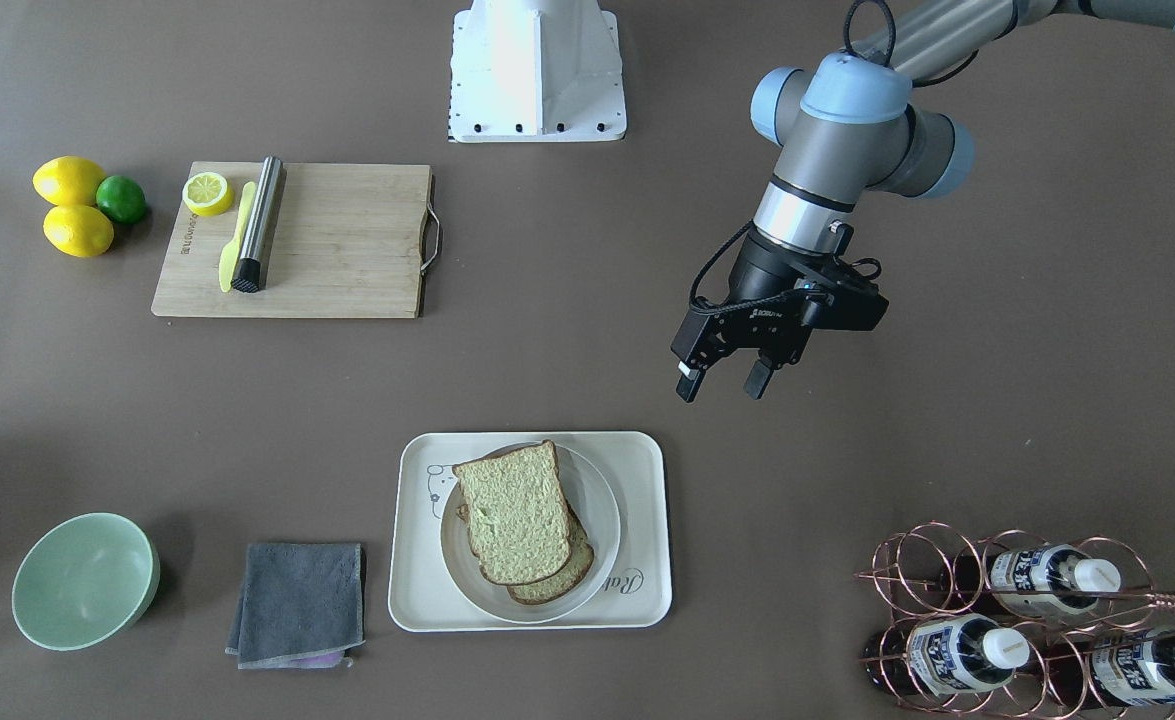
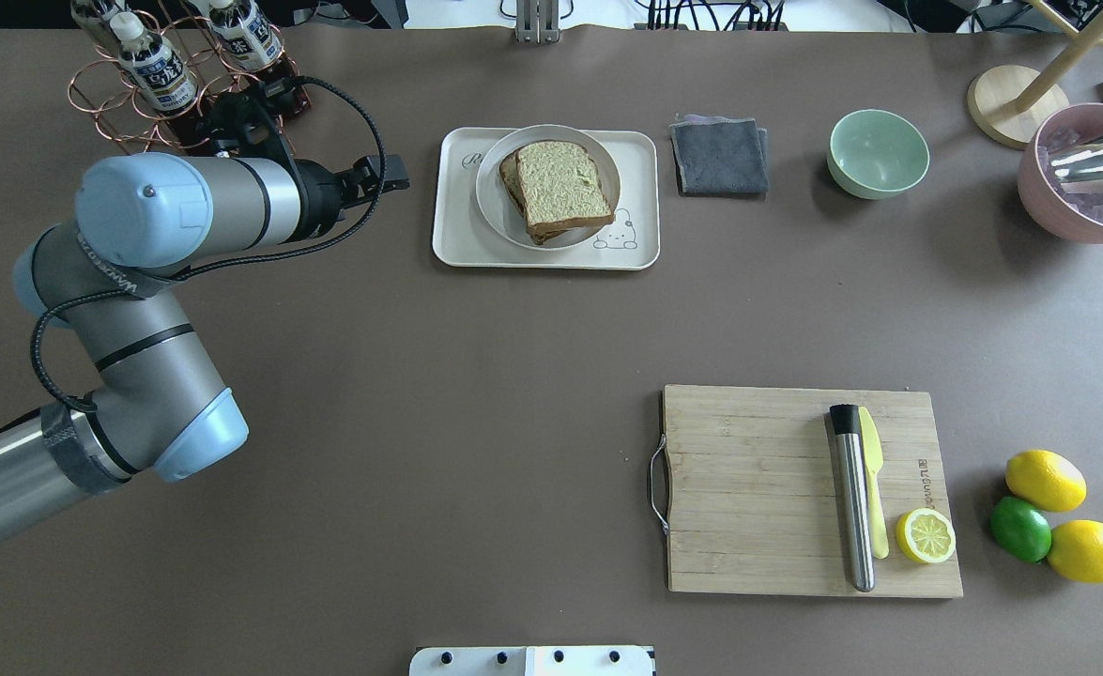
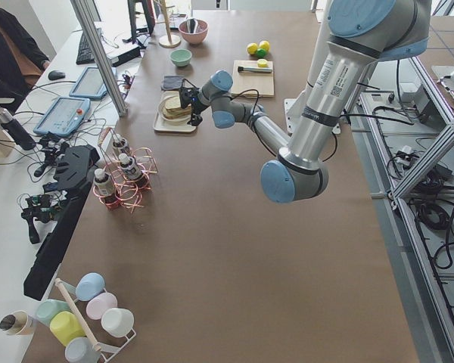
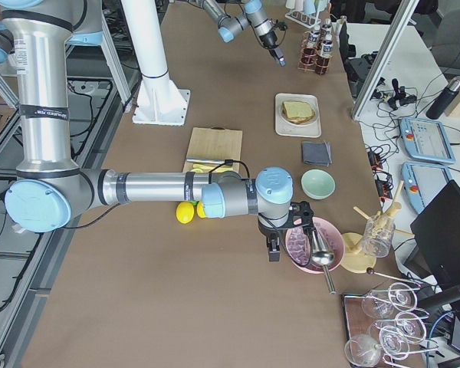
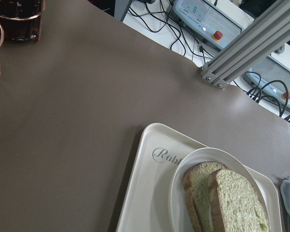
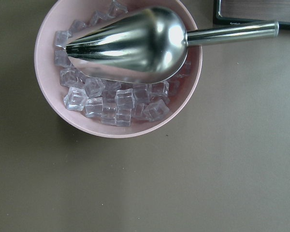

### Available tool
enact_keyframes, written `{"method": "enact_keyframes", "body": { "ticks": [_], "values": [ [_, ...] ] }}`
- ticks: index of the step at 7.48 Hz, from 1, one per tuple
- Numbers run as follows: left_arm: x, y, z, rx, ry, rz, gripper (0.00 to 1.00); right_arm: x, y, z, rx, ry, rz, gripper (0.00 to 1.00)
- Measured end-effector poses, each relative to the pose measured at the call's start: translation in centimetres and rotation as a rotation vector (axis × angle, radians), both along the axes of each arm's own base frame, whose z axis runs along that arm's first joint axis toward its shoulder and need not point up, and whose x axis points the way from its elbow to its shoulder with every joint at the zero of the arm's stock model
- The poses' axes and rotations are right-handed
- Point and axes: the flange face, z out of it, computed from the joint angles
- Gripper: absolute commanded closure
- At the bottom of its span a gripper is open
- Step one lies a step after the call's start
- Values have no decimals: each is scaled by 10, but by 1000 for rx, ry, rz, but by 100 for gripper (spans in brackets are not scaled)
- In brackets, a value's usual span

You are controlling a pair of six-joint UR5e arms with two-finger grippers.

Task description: Make sandwich and place on tray

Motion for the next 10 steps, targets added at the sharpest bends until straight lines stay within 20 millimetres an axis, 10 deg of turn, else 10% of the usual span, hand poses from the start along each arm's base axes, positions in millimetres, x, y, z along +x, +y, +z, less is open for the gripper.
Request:
{"method": "enact_keyframes", "body": {
  "ticks": [6,10],
  "values": [
    [-146,13,97,33,-93,337,2,-10,0,4,-40,18,-20,0],
    [-261,43,214,162,-301,474,2,-42,-16,-3,-119,83,-86,0]
  ]
}}
